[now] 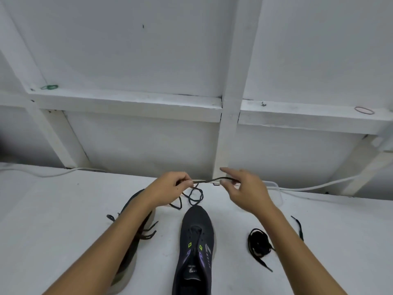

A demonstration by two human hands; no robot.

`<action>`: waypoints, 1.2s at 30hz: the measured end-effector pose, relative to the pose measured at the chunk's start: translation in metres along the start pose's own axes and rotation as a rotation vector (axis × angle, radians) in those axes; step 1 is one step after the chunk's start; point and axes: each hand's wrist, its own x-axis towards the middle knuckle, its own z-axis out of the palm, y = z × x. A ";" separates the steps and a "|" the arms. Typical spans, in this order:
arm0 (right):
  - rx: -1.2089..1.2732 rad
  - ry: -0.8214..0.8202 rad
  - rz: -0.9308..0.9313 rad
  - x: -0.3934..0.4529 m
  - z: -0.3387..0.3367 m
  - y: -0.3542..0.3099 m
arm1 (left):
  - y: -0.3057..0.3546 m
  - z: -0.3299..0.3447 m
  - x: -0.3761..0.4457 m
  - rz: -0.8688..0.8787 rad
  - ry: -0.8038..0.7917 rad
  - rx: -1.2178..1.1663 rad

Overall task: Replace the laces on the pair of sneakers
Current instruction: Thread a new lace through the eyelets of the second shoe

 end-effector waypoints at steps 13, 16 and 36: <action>-0.216 -0.012 0.200 -0.005 -0.006 0.008 | -0.009 -0.015 -0.015 -0.019 0.074 0.076; -0.158 -0.081 0.032 -0.014 0.000 -0.017 | -0.004 -0.008 -0.020 0.003 0.072 0.048; -0.116 -0.073 -0.139 -0.015 0.039 -0.049 | 0.013 -0.002 -0.022 0.048 0.029 -0.018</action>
